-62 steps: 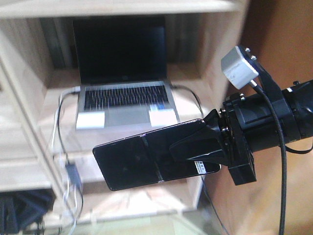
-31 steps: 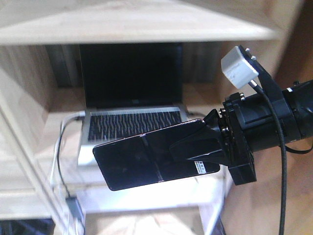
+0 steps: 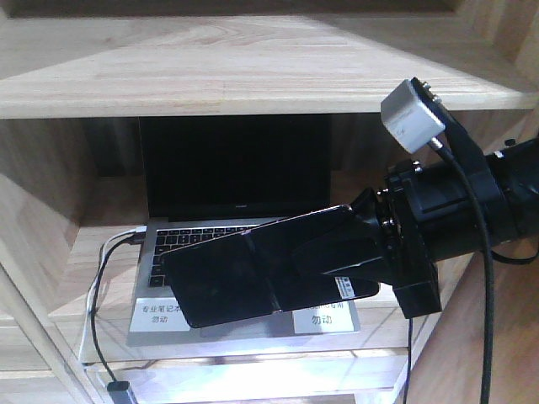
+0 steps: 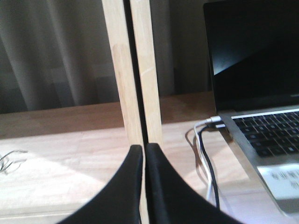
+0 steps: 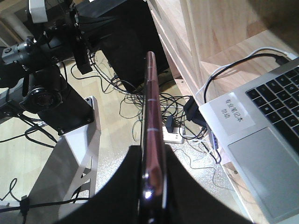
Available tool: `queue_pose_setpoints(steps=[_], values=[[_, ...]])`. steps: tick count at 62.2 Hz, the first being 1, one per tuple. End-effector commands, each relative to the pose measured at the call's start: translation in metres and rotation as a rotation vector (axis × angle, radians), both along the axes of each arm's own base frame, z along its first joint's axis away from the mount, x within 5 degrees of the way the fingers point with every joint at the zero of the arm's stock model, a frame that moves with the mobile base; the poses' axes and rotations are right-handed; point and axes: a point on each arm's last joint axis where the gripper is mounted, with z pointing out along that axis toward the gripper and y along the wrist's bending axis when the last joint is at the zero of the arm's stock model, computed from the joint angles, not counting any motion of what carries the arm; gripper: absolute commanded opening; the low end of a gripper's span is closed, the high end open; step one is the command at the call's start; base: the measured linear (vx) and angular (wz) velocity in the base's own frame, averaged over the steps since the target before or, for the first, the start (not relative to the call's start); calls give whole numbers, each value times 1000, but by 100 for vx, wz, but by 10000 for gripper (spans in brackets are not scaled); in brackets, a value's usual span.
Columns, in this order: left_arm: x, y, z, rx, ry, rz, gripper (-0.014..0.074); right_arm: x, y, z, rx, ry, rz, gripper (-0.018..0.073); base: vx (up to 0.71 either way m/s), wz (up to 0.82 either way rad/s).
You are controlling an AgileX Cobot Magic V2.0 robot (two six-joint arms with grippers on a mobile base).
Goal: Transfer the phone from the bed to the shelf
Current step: 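Approach the shelf, holding the phone above the laptop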
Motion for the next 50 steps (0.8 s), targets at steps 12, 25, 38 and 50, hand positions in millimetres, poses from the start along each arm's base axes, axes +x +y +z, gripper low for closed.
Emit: queue_pose_setpoints(steps=[12, 25, 38, 50], values=[[-1, 0, 15, -11, -108, -2, 1, -12, 2, 20, 91, -8, 53, -2, 3, 1], [-1, 0, 15, -11, -108, -2, 1, -12, 2, 20, 91, -8, 53, -2, 0, 0], [-1, 0, 15, -11, -108, -2, 1, -12, 2, 20, 91, -8, 53, -2, 0, 0], [-1, 0, 15, -11, -108, -2, 1, -12, 2, 20, 91, -8, 53, -2, 0, 0]])
